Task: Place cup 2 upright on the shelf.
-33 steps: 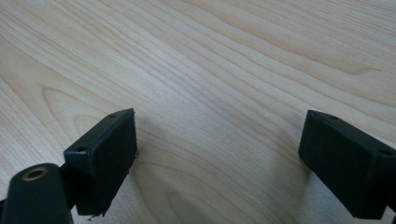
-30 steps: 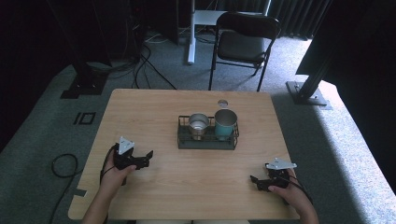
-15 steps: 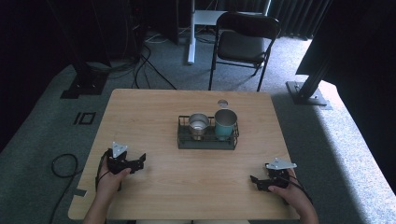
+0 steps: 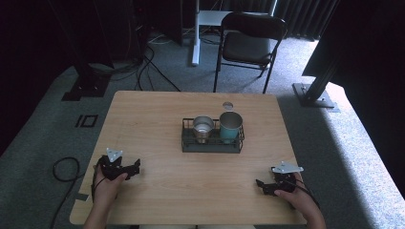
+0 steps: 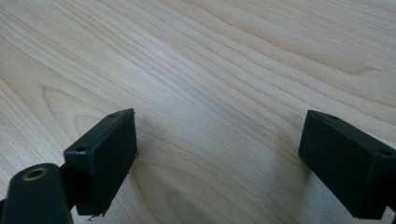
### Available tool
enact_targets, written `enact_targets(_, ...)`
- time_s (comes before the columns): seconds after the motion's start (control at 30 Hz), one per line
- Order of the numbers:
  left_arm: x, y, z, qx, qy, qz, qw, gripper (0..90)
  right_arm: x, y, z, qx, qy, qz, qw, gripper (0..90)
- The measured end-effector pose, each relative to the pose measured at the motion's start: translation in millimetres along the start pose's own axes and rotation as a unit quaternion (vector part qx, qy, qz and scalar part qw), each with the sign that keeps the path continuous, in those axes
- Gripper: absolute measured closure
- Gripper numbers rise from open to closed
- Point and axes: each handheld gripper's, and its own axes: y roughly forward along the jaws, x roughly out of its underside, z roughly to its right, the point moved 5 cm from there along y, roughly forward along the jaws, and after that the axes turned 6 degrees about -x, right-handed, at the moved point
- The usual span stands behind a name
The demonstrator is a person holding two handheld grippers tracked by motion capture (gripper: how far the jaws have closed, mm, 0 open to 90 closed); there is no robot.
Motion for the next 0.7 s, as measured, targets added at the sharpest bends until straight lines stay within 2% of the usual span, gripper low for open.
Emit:
enact_targets(0.17,4.3,-0.6,-6.6,-0.018,-0.008,-0.015,0.9997,2.7,0.0,0.0,0.0,0.0,0.0,0.0,1.0,11.1)
enact_targets(0.33,8.1,-1.1,-11.3,-0.025,-0.018,-0.022,0.9993,2.7,0.0,0.0,0.0,0.0,0.0,0.0,1.0,11.0)
enact_targets(0.43,11.3,-0.7,-15.0,-0.036,-0.015,-0.031,0.9987,2.7,0.0,0.0,0.0,0.0,0.0,0.0,1.0,11.1)
enact_targets(0.63,15.7,2.3,-19.0,-0.044,-0.02,-0.044,0.9979,2.7,0.0,0.0,0.0,0.0,0.0,0.0,1.0,11.0)
enact_targets(0.7,18.4,3.5,-20.1,-0.05,-0.012,-0.052,0.9973,2.7,0.0,0.0,0.0,0.0,0.0,0.0,1.0,11.1)
